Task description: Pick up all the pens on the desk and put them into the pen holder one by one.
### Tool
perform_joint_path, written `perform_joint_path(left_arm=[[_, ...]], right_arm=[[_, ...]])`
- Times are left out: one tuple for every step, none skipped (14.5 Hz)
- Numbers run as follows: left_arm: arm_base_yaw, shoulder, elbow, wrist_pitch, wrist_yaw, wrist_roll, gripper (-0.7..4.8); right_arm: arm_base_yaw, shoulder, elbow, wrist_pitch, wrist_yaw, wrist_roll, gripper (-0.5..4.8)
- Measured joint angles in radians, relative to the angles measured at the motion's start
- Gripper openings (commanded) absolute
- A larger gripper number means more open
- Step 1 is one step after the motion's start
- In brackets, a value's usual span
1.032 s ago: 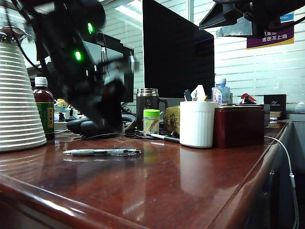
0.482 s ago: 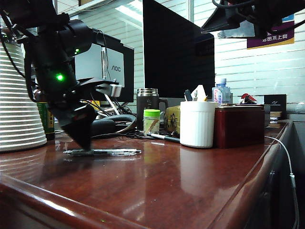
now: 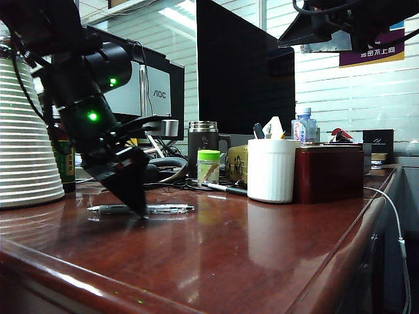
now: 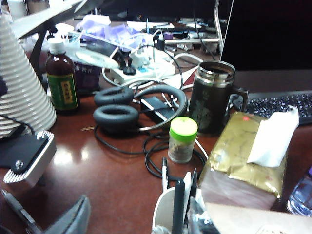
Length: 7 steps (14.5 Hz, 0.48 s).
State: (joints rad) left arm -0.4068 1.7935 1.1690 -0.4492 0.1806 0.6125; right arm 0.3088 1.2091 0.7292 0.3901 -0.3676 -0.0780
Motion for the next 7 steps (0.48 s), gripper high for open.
perform_joint_path(left_arm=[[0.0,0.007,0.002,0.008,0.011,-0.001,2.79],[0.0,0.016,0.003,0.013,0.031,-0.003,1.67],[-0.004,0.018,0.003,0.013,0.041,-0.004,-0.14],[-0.011,0.019,0.002,0.016,0.044,-0.003,-0.05],[-0.008,0.018,0.005,0.021,0.043,-0.006,-0.05],[-0.008,0.018,0.004,0.022,0.043,-0.004,-0.05],[-0.008,0.018,0.004,0.023,0.043,-0.004,-0.05]], right_arm=[[0.0,0.0,0.0,-0.007,0.008,-0.003,2.66],[0.0,0.0,0.0,-0.008,0.013,-0.006,2.66],[0.0,0.0,0.0,-0.008,0.017,-0.006,2.66],[0.0,0.0,0.0,-0.008,0.034,-0.007,2.66],[0.0,0.0,0.0,-0.008,0.046,-0.009,2.66],[0.0,0.0,0.0,-0.008,0.058,-0.01,2.66],[0.0,0.0,0.0,-0.008,0.059,-0.01,2.65]])
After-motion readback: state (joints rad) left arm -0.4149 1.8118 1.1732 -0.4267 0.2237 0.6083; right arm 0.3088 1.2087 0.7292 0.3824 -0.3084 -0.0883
